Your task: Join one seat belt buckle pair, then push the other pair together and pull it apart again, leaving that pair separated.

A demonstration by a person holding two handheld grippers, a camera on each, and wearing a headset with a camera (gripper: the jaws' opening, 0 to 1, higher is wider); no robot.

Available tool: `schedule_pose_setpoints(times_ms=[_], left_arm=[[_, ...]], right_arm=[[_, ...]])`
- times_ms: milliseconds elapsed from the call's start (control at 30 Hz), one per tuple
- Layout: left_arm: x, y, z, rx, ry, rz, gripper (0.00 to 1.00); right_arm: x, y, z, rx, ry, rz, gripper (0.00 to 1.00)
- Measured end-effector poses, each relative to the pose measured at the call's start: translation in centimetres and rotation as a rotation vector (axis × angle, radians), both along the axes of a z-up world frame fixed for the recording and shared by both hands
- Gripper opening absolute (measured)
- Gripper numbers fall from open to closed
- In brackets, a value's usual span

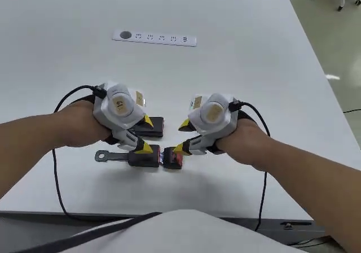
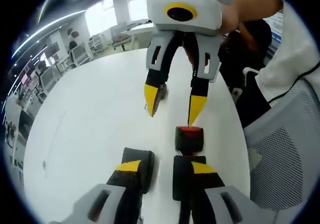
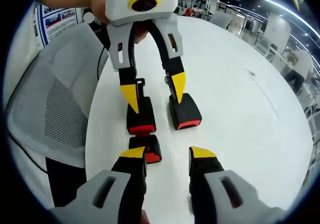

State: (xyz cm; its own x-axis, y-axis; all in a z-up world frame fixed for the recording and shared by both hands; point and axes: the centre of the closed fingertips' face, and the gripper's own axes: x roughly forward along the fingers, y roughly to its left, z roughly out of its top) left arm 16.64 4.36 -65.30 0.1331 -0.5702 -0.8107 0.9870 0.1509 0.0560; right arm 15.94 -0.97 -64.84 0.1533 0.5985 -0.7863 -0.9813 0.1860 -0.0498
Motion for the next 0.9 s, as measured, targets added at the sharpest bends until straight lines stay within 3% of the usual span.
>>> schedule_pose_setpoints(times_ms=[100, 167, 300, 433, 667, 700, 733, 900], left_arm=[[1.3, 0.3, 0.0, -0.010, 0.000, 0.023, 0.37], [1.6, 0.2, -0.1, -0.005, -0.004, 0.021, 0.38], [3.0, 0.7, -0.8, 0.026, -0.008, 0.012, 0.39], [3.5, 0.7, -0.7, 0.017, 0.007, 0.019, 0.39], [3.8, 0.9, -1.6, 0.054, 0.026, -0.005, 0.42], [3.7, 1.5, -2.1, 0.117, -0.002, -0.062, 0.42], [3.7, 1.8, -2.1, 0.150, -0.023, -0.083, 0.43], [3.9, 1.6, -3.5, 0.135, 0.019, -0.077, 0.41]], right_arm=[[0.8, -1.6, -0.1, -0.009, 0.004, -0.020, 0.31], [1.4, -3.0, -0.4, -0.026, 0.003, -0.029, 0.31], [2.2, -5.1, -0.9, -0.051, 0.010, -0.056, 0.30], [3.1, -7.3, -1.4, -0.090, 0.003, -0.063, 0.32], [4.0, -9.3, -2.1, -0.132, 0.010, -0.064, 0.34], [4.1, -9.6, -2.5, -0.139, 0.013, -0.055, 0.33], [4.1, -9.8, -2.6, -0.143, 0.013, -0.050, 0.33], [4.2, -10.9, -3.7, -0.176, 0.022, -0.028, 0.33]])
